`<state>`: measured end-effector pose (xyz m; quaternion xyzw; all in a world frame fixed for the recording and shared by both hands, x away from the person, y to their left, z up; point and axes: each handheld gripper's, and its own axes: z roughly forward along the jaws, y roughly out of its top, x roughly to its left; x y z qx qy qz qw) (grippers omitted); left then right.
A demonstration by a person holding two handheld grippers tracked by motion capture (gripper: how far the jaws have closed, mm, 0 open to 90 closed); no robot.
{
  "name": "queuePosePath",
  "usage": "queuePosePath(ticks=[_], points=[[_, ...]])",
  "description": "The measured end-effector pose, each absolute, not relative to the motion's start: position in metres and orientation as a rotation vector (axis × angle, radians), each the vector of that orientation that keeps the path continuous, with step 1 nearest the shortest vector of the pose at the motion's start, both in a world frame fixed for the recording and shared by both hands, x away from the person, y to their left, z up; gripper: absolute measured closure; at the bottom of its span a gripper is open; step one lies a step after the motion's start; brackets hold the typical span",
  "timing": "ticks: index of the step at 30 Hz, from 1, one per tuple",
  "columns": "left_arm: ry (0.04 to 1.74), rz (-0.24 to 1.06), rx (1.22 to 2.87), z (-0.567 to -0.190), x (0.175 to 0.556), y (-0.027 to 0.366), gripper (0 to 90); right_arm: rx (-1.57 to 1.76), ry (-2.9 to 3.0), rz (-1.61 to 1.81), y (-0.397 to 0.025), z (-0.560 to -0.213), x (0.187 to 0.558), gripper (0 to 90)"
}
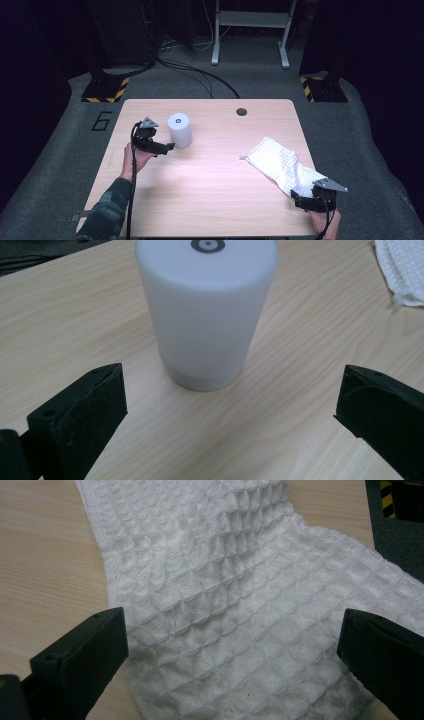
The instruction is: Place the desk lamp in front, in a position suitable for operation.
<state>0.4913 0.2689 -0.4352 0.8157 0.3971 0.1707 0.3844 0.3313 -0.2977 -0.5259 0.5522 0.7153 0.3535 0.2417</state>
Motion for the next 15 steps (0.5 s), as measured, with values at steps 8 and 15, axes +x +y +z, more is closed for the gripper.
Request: queuePosePath(ticks=[8,15], points=[[1.017,0.416,2.046,-0.428,0.512,0.260,0.0,1.516,1.953,0.978,-0.298,-0.526,0.331,0.0],[1.003,0.431,2.049,-0.426,0.526,0.252,0.0,1.520,1.954,0.980,-0.298,-0.526,0.331,0.2]])
